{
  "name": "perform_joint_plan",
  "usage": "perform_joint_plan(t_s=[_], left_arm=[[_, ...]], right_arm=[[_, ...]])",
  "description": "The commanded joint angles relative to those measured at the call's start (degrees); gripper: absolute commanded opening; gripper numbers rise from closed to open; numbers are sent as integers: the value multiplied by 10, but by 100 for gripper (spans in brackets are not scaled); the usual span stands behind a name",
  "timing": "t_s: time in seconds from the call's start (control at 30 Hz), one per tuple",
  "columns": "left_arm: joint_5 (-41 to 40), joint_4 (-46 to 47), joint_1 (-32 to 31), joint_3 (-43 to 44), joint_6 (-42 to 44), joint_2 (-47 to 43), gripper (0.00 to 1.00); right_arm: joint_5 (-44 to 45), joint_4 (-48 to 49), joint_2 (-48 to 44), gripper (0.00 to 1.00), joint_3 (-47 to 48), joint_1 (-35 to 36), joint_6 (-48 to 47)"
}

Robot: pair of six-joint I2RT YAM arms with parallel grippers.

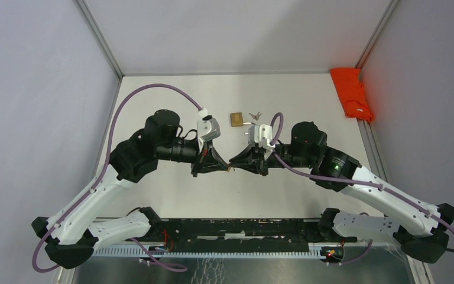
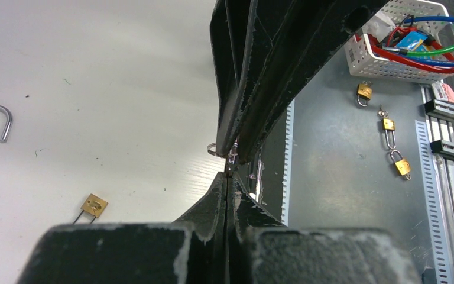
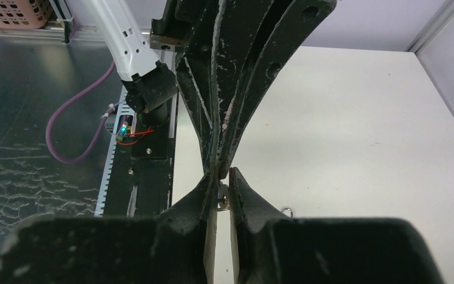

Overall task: Unlock with the key
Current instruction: Pick up the key from the center of the board.

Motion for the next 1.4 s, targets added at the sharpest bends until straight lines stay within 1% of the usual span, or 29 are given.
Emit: perform_joint_plan(t_s=[0.0,0.2,0.37,0.53,0.83,0.93,1.1,1.27,1.37], left_arm=[[14,8,-1,16,22,-6,2],[20,8,-1,20,22,-9,2],[19,8,-1,20,24,-17,2],[18,8,-1,19,26,-21,2],[22,8,-1,19,27,-15,2],[24,8,0,19,27,-15,2],[25,8,0,19,29,-15,2],[28,8,-1,18,30,-15,2],[28,8,-1,17,30,-15,2]], right_arm=[[-19,22,-8,17,-9,-1,10],[-15,21,0,16,-22,-5,5],[-10,23,1,18,-30,-13,2],[-21,23,1,16,-37,-22,2],[-49,9,1,23,-43,-27,-9],[-54,9,3,21,-45,-27,-10],[-62,9,9,13,-46,-27,-13],[-62,14,15,9,-44,-27,-12],[-64,21,19,3,-44,-27,-8]])
